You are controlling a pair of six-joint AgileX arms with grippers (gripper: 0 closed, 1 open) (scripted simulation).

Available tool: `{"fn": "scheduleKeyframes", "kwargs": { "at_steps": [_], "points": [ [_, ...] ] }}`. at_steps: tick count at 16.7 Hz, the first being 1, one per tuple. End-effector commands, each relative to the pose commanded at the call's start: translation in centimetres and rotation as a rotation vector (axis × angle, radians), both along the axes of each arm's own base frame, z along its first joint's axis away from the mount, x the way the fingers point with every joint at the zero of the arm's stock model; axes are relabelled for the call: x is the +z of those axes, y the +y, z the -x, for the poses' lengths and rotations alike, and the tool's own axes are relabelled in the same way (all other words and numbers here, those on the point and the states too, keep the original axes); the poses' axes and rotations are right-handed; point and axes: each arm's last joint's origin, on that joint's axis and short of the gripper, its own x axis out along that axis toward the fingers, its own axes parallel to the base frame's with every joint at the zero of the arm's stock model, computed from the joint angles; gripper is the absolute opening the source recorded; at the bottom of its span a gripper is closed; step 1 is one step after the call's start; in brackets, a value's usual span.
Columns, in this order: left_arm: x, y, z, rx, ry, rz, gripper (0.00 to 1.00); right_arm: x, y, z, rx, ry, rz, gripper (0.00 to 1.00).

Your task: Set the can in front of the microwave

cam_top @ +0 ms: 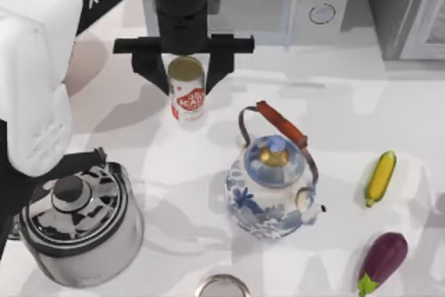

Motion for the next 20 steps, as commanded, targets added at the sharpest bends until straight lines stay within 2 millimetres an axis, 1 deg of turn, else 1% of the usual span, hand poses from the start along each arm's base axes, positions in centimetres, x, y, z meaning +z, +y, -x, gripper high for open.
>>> {"fn": "scheduleKeyframes", "kwargs": {
  "at_steps": [4,9,11,13,14,16,20],
  "points": [
    [0.4,-0.8,0.0,0.009,-0.004,0.035,0.00,0.0,0.0,0.0,0.000,0.000,0.000,1.00],
    [2.7,-1.8,-0.1,-0.014,-0.103,0.099,0.00,0.0,0.0,0.0,0.000,0.000,0.000,1.00],
    [3.6,-2.0,-0.1,-0.027,-0.147,0.109,0.00,0.0,0.0,0.0,0.000,0.000,0.000,1.00],
    [4.0,-1.9,-0.1,-0.038,-0.170,0.101,0.00,0.0,0.0,0.0,0.000,0.000,0.000,1.00],
    [3.9,-1.9,0.0,-0.041,-0.169,0.091,0.00,0.0,0.0,0.0,0.000,0.000,0.000,1.00],
    [2.9,-1.5,-0.1,-0.037,-0.141,0.064,0.00,0.0,0.0,0.0,0.000,0.000,0.000,1.00],
    [0.1,-0.4,0.1,-0.011,-0.034,0.012,0.00,0.0,0.0,0.0,0.000,0.000,0.000,1.00]
  ]
}}
